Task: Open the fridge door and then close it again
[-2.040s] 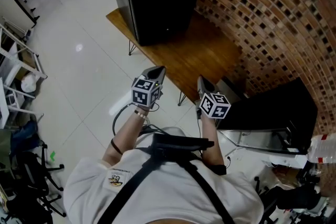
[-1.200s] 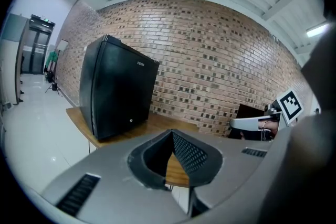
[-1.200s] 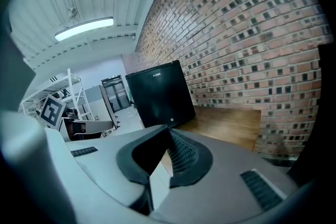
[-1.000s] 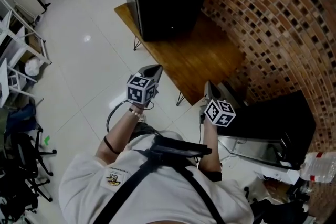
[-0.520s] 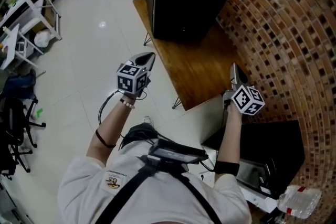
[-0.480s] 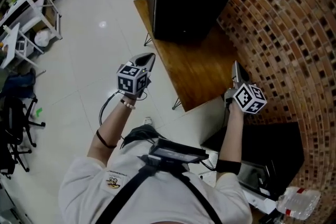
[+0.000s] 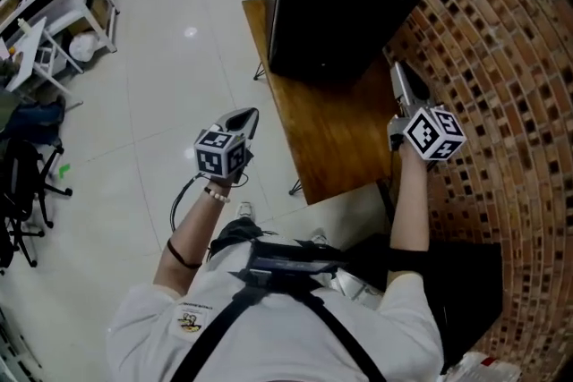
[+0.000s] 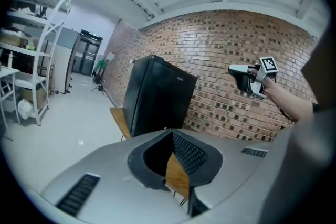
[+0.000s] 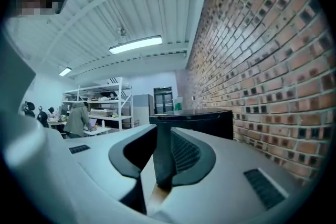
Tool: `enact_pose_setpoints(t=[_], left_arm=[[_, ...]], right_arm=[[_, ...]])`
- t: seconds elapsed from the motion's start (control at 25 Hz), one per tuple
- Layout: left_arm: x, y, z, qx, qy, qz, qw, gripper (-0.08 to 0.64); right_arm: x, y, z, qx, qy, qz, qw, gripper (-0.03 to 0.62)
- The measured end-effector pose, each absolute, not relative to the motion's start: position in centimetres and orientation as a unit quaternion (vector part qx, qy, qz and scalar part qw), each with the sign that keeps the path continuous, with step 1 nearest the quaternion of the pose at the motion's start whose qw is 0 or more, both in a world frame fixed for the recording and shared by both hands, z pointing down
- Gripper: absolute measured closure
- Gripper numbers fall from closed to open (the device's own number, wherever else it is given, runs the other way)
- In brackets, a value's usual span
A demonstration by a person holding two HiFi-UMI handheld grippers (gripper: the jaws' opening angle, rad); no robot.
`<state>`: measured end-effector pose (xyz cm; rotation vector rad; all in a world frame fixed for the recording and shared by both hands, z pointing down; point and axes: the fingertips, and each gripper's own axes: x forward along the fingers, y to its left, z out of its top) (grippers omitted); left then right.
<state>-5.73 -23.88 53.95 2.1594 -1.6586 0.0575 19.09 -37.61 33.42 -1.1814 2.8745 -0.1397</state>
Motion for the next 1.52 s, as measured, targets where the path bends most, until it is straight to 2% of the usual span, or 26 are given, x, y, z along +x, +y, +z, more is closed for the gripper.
enact_pose_setpoints(t=[0.32, 0.4, 0.48, 0.96, 1.52], left_arm=[[-2.2, -22.8, 53.2, 0.714, -0.673, 0.006, 0.193, 0.558], [-1.0, -21.9, 52.8, 0.707, -0.682, 0.006, 0.188, 0.558], [-0.2, -20.8, 52.4, 0.702, -0.688, 0.005, 0.185, 0.558], [2.7, -18.7, 51.4, 0.712, -0.68, 0.005, 0.178, 0.558], [1.7, -19.3, 49.7, 0.722, -0.673, 0.001, 0.161, 0.558]], right_arm=[[16.0, -38.6, 33.9, -0.25, 0.968, -0.027, -0.019, 0.482], [15.8, -38.0, 34.0, -0.233, 0.972, -0.025, -0.016, 0.559], [15.6, -37.1, 34.2, -0.222, 0.975, -0.026, -0.012, 0.585], [15.5, -33.9, 33.5, -0.206, 0.979, -0.009, -0.01, 0.586], [15.1, -33.3, 32.6, -0.21, 0.978, -0.002, -0.009, 0.588]])
